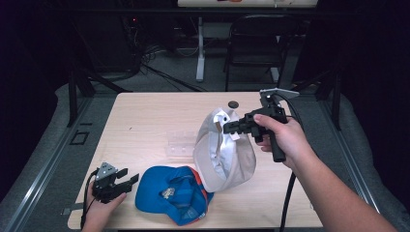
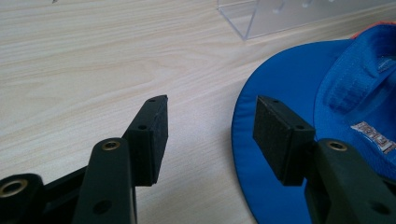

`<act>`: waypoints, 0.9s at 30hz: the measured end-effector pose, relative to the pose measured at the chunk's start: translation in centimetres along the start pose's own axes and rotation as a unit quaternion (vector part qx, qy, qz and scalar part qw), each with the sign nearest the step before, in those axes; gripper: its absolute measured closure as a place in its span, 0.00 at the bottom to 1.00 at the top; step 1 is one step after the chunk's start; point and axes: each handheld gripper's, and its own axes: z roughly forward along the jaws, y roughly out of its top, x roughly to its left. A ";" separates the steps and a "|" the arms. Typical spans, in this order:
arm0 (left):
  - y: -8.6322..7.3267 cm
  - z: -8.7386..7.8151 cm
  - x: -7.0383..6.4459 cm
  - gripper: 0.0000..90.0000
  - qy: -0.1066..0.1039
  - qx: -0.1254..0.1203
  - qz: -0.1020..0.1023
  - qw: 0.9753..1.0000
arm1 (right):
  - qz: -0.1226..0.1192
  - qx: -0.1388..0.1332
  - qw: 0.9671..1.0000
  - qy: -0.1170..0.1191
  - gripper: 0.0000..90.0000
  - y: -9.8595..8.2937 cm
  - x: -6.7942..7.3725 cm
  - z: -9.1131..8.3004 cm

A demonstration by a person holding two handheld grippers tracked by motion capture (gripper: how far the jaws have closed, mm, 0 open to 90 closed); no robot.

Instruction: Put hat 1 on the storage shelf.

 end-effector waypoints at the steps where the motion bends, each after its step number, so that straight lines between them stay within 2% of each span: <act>1: 0.0 0.0 0.0 0.51 0.000 0.000 0.000 1.000 | -0.001 -0.003 1.000 -0.001 0.91 0.2 0.1 -0.1; 9: 0.1 -0.1 -0.2 0.51 -0.003 0.001 0.006 1.000 | -0.003 -0.028 1.000 0.004 0.91 1.7 1.3 -0.2; 21: 0.4 -0.4 -0.7 0.57 0.003 -0.003 0.009 1.000 | -0.009 -0.046 0.999 0.009 0.91 4.0 2.9 1.2; 25: 0.7 -0.5 -1.1 0.53 0.008 -0.020 0.003 1.000 | -0.010 -0.055 0.998 0.011 0.91 4.7 3.1 1.6; 27: 1.1 -0.6 -1.4 0.49 0.001 -0.024 0.002 1.000 | -0.009 -0.058 0.998 0.011 0.91 5.1 3.2 1.7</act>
